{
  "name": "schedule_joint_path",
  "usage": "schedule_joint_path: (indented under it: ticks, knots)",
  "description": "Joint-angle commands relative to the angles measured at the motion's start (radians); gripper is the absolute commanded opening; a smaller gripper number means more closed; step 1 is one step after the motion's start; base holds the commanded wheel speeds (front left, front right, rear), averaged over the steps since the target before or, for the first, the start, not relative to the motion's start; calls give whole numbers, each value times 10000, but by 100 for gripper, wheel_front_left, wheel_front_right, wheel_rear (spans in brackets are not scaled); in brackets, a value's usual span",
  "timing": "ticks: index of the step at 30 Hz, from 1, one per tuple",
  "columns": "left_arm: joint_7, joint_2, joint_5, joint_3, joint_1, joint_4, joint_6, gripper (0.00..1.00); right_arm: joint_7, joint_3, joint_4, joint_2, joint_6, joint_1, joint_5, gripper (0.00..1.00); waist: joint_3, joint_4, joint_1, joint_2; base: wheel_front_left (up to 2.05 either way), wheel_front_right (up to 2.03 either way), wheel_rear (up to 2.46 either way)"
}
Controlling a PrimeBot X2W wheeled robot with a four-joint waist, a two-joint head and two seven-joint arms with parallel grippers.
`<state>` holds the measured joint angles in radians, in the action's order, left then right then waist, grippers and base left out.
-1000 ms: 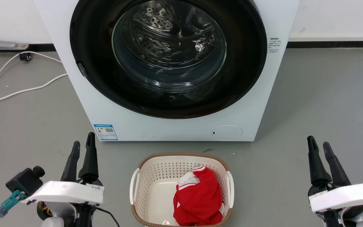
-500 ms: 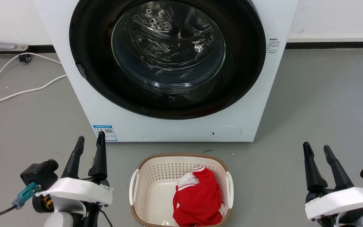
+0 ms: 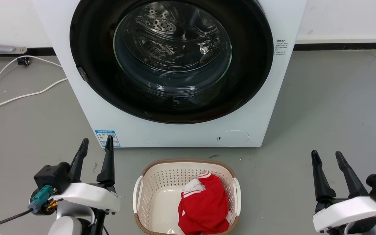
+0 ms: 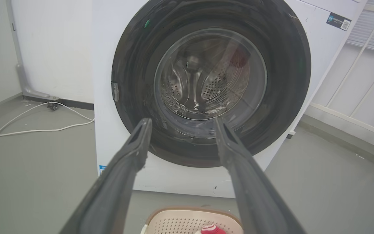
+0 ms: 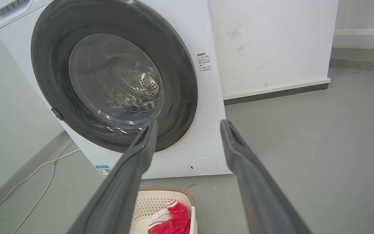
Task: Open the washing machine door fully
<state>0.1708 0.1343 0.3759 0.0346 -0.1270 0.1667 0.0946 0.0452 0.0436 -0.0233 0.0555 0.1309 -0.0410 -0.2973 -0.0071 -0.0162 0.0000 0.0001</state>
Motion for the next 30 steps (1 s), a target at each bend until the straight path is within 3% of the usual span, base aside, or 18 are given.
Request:
schedule_joint_path:
  ticks: [1, 30]
  knots:
    - [62, 80, -196, 37, -186, -49, -64, 100, 65, -8, -131, -26, -3, -6, 228, 100, -3, 2, 0, -1, 0, 0, 0]
    - [664, 226, -2221, 304, -165, 56, -391, 100, 275, -47, -173, -56, -3, -252, 1949, 100, -48, 3, 0, -1, 0, 0, 0]
